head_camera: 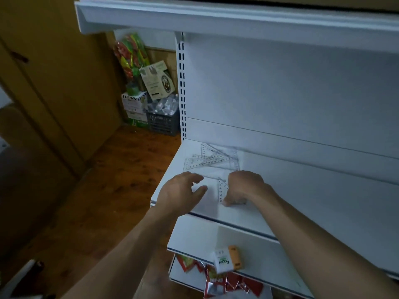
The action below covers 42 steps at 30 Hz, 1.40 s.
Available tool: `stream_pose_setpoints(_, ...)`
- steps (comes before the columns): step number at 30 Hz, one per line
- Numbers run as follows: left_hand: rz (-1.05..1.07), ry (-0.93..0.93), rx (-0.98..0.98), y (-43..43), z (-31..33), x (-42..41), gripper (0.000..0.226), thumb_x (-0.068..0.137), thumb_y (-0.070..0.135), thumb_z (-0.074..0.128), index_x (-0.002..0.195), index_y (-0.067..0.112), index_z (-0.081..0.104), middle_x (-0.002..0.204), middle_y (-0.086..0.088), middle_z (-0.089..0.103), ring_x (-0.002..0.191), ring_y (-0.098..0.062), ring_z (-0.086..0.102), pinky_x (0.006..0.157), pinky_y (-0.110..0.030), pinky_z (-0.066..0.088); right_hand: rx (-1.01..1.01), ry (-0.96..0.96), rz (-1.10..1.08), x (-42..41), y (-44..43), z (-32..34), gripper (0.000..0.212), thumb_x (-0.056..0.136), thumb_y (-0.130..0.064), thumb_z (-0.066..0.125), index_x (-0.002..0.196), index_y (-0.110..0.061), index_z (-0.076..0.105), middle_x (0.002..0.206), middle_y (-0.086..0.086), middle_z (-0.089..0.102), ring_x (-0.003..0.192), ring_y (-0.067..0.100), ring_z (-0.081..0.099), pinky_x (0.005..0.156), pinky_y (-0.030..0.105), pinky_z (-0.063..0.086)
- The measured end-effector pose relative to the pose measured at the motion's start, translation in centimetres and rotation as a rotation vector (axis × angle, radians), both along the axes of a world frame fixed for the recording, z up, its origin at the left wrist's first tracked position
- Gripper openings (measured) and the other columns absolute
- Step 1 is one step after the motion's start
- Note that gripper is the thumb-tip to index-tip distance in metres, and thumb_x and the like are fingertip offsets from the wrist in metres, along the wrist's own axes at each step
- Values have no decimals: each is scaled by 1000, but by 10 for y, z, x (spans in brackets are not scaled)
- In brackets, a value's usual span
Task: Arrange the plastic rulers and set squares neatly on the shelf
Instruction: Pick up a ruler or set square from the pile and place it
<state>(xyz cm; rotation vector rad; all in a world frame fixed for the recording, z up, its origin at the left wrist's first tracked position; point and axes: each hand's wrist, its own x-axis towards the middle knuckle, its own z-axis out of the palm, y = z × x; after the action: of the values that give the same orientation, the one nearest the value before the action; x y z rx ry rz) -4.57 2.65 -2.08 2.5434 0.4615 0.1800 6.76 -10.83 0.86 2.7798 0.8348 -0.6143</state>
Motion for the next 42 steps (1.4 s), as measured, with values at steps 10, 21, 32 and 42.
stream_pose_setpoints(10, -124, 28, -171, 19, 2, -15, 41, 90, 50, 57, 126, 30, 58, 122, 13, 60, 101, -5, 57, 84, -25, 54, 590, 162, -348, -16, -16, -2, 18, 73, -27, 77, 71, -24, 59, 82, -5, 68, 80, 15, 66, 71, 29, 49)
stream_pose_setpoints(21, -87, -176, -876, -6, 18, -3, 8, 92, 25, 61, 94, 25, 69, 87, 6, 72, 73, -2, 67, 71, -20, 51, 1467, 606, -686, -59, -27, 10, 8, 84, -14, 70, 87, -8, 67, 83, 8, 71, 79, 14, 68, 71, 24, 54)
stream_pose_setpoints(32, -56, -198, -899, -26, 12, 8, 6, 89, 20, 66, 88, 16, 72, 76, 5, 72, 66, -5, 66, 69, -20, 52, 1549, 276, -823, -68, -67, 7, 8, 88, -10, 64, 88, -4, 69, 69, 3, 72, 58, 9, 64, 55, 17, 49)
stream_pose_setpoints(42, -131, -155, -928, -116, 26, 27, 23, 85, 32, 70, 108, 30, 65, 97, 13, 69, 88, 0, 63, 71, -13, 44, 1792, 111, -958, -81, -160, 11, 8, 87, -10, 65, 90, -10, 72, 78, 7, 74, 67, 12, 67, 60, 19, 52)
